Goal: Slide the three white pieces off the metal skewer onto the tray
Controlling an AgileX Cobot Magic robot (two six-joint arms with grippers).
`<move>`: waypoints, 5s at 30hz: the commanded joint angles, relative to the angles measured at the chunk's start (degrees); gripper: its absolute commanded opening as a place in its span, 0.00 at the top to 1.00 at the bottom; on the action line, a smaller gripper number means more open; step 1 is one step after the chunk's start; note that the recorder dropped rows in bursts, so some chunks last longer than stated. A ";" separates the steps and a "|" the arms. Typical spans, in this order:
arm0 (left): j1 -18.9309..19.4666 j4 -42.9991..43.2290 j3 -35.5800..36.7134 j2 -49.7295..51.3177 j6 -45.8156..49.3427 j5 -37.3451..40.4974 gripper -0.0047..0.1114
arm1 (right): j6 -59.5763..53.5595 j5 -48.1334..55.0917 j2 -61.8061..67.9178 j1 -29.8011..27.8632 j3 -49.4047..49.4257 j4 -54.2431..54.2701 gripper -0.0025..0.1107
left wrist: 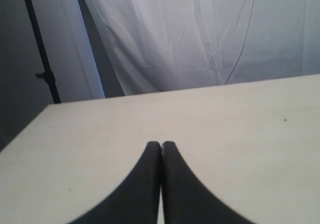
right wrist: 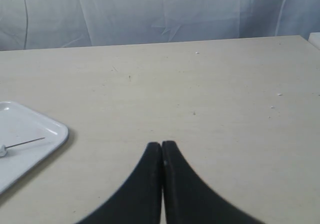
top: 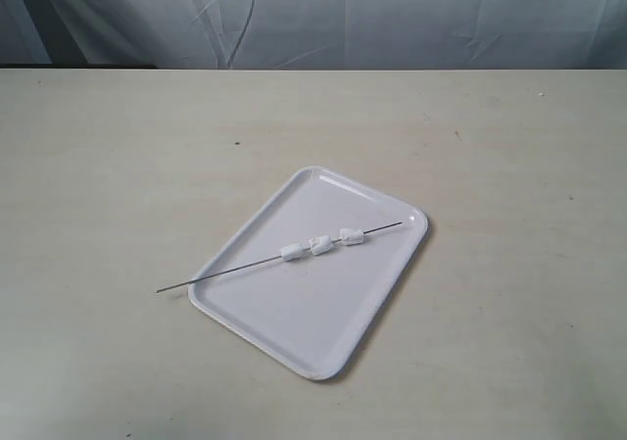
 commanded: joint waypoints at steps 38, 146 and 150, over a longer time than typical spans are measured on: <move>-1.17 0.22 -38.94 22.55 -0.88 30.78 0.96 | 0.00 -0.34 -0.37 -0.31 0.42 -0.05 0.98; -35.89 -12.29 -64.42 111.02 43.32 29.50 0.69 | -31.53 37.56 76.94 5.57 -42.04 34.67 0.55; -35.89 -11.61 -64.42 112.41 43.32 29.61 0.69 | -31.53 37.56 76.94 5.57 -42.04 34.67 0.55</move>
